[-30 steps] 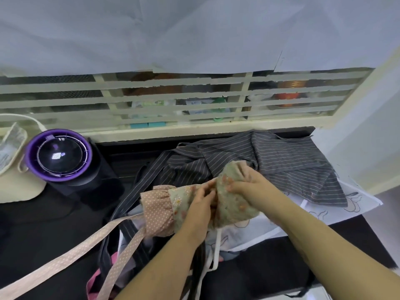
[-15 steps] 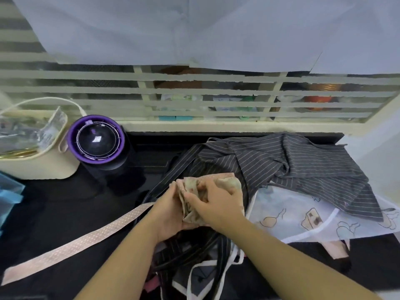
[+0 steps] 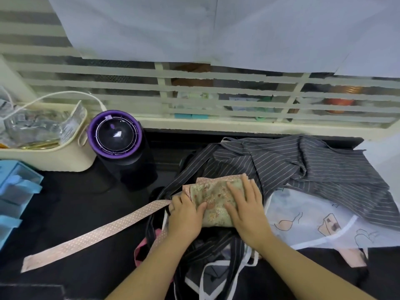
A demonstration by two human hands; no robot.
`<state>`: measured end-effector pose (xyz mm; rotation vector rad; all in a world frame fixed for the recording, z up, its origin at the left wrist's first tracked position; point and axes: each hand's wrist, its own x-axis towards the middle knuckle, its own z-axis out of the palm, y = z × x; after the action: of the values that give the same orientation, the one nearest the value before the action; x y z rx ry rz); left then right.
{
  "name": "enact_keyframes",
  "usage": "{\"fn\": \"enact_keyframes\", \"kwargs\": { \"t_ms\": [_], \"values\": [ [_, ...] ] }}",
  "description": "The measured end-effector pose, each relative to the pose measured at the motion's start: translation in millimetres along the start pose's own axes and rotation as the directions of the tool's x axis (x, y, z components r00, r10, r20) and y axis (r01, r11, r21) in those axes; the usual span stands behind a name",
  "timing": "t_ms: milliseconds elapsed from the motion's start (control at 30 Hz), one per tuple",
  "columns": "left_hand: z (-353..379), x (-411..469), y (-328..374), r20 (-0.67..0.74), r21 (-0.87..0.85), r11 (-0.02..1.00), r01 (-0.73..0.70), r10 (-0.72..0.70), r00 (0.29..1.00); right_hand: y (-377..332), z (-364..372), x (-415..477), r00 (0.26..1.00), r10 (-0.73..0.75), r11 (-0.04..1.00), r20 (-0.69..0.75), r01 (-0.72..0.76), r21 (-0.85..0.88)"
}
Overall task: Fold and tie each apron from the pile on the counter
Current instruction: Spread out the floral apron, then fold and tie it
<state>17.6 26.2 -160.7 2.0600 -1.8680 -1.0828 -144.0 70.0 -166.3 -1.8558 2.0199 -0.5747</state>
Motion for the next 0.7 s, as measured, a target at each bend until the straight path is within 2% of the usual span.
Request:
{"fn": "enact_keyframes", "kwargs": {
  "t_ms": [33, 100, 167, 200, 300, 367, 467, 533, 600, 633, 700],
  "values": [
    [1, -3, 1, -0.022, 0.028, 1.0, 0.007, -0.006, 1.0, -1, -2, 0, 0.997, 0.076, 0.989, 0.018, -0.077, 0.125],
    [3, -5, 2, -0.054, 0.004, 1.0, -0.008, 0.008, 0.998, 0, -3, 2, 0.965, 0.258, 0.881, 0.036, -0.251, 0.401],
    [3, -3, 1, -0.053, -0.143, 0.99, -0.014, 0.006, 0.999, -1, -10, 7, 0.888, 0.438, 0.697, 0.144, -0.436, 0.569],
    [2, -2, 0, -0.052, -0.221, 0.975, -0.022, 0.01, 0.999, -2, -15, 11, 0.838, 0.486, 0.583, 0.249, -0.523, 0.622],
    [-2, -2, 0, -0.106, -0.366, 0.928, -0.074, 0.037, 0.994, -5, -34, 21, 0.725, 0.422, 0.271, 0.544, -0.673, 0.688],
    [-12, -7, 3, -0.152, -0.43, 0.896, -0.112, 0.05, 0.987, -12, -47, 24, 0.698, 0.362, 0.191, 0.618, -0.704, 0.684],
    [-36, -18, 13, -0.275, -0.543, 0.801, -0.252, 0.114, 0.955, -25, -65, 27, 0.739, 0.38, 0.133, 0.557, -0.64, 0.757],
    [-57, -26, 23, -0.325, -0.644, 0.696, -0.319, 0.129, 0.937, -37, -79, 25, 0.77, 0.38, 0.086, 0.513, -0.582, 0.809],
    [-77, -29, 32, -0.256, -0.809, 0.519, -0.275, 0.109, 0.96, -46, -91, 26, 0.778, 0.345, -0.008, 0.526, -0.557, 0.83],
    [-85, -27, 33, -0.209, -0.854, 0.463, -0.237, 0.112, 0.971, -51, -98, 27, 0.776, 0.318, -0.065, 0.545, -0.556, 0.829],
    [-100, -23, 35, -0.131, -0.851, 0.488, -0.193, 0.159, 0.979, -60, -115, 28, 0.774, 0.268, -0.165, 0.574, -0.55, 0.819]
  ]
}}
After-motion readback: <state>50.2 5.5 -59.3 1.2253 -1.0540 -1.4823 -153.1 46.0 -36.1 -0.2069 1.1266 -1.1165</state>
